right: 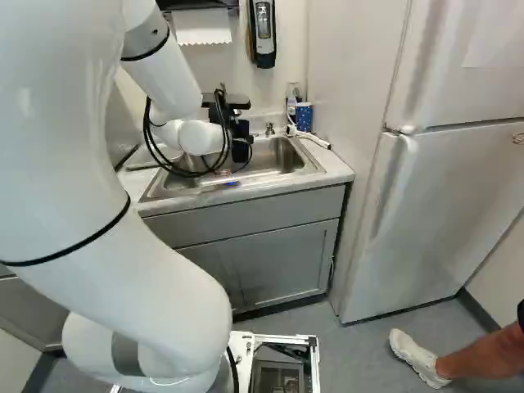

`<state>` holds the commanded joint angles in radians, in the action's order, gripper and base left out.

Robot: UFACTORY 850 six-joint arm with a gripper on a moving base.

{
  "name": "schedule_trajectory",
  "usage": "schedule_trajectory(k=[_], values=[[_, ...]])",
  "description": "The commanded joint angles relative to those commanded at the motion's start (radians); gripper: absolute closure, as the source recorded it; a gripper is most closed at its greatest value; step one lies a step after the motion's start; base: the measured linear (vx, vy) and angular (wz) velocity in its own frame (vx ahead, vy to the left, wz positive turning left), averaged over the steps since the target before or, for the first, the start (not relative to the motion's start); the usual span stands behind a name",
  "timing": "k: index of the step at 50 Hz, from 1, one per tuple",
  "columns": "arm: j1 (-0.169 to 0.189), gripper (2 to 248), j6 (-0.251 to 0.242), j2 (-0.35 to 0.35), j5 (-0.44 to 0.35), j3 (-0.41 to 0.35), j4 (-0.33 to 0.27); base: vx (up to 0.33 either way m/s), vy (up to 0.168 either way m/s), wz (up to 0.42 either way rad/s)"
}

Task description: Rinse the cup and place it in the tray

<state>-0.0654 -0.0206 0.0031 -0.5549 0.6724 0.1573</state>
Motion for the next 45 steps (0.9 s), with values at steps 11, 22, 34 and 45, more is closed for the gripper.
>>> schedule_trajectory(k=[11, 22, 34, 45], values=[[0.000, 127, 0.000, 0.000, 0.000, 0.000, 0.000, 0.000, 0.000, 0.000], [0.000, 127, 0.000, 0.000, 0.000, 0.000, 0.000, 0.000, 0.000, 0.000], [0.000, 127, 0.000, 0.000, 0.000, 0.000, 0.000, 0.000, 0.000, 0.000], [0.000, 127, 0.000, 0.000, 0.000, 0.000, 0.000, 0.000, 0.000, 0.000]])
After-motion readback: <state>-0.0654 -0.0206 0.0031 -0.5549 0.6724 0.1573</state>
